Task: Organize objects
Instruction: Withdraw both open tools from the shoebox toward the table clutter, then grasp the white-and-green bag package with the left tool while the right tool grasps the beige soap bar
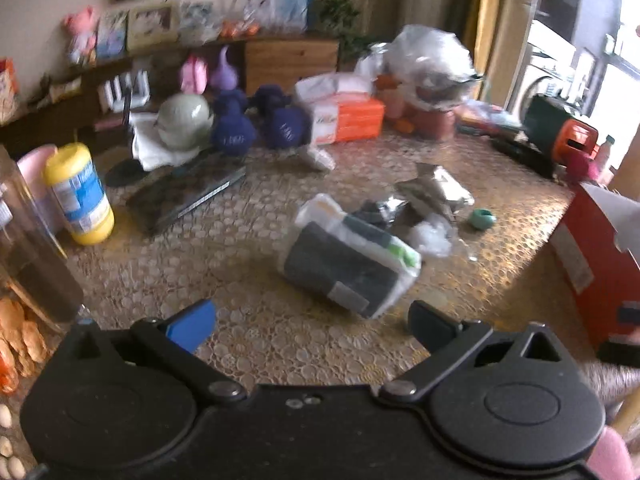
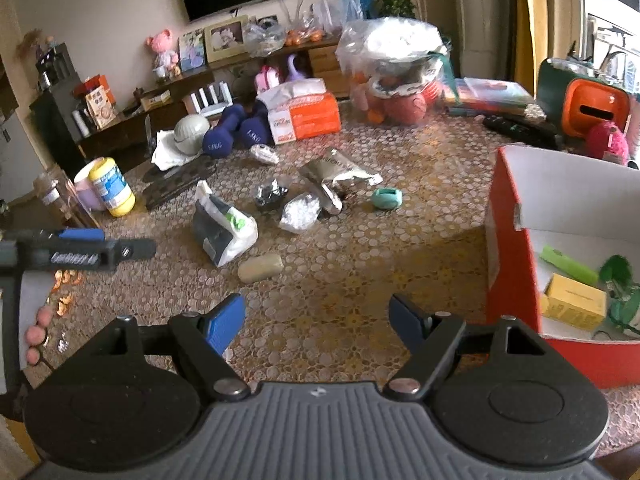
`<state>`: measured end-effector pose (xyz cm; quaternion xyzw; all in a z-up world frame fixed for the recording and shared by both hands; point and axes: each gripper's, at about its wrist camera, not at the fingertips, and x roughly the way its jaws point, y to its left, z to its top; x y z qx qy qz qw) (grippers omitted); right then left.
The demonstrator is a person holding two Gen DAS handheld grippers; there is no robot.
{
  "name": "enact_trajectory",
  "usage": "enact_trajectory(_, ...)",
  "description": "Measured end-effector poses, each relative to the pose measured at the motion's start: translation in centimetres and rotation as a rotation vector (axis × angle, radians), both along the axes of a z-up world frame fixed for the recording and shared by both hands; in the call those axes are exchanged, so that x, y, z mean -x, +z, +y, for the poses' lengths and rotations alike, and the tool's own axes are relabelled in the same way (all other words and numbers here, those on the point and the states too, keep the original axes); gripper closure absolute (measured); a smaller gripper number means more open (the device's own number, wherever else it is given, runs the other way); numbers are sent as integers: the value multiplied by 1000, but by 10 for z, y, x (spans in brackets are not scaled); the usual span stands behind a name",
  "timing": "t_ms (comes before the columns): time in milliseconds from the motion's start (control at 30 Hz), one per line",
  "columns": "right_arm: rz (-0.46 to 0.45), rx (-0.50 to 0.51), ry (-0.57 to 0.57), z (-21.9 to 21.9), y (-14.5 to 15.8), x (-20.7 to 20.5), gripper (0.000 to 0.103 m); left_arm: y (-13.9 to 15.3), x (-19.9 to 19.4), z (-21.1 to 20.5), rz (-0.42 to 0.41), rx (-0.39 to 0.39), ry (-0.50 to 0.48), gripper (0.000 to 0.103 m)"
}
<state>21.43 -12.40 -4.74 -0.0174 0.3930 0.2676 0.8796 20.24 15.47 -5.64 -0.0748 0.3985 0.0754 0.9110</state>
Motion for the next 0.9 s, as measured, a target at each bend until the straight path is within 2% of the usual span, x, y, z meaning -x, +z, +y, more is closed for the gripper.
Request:
enact_trajectory(133,20,20,26,15,-12,-9,24,-7,-19,8,49,40,13,0)
enact_trajectory(267,22,53,59,30,-24,-17,24,-8,-42,10,89,43,38,0)
enact_trajectory(533,10,105,131,60,-44,-33,24,-15,-89,16,131,122,113,1)
enact_trajectory(700,11,139,173,77,-61,-40,24,-22,-112,10,183,93,152,1)
enact_trajectory(900,27,180,185,94,-77,-53,24,-30,-132,4,225,161,161,1)
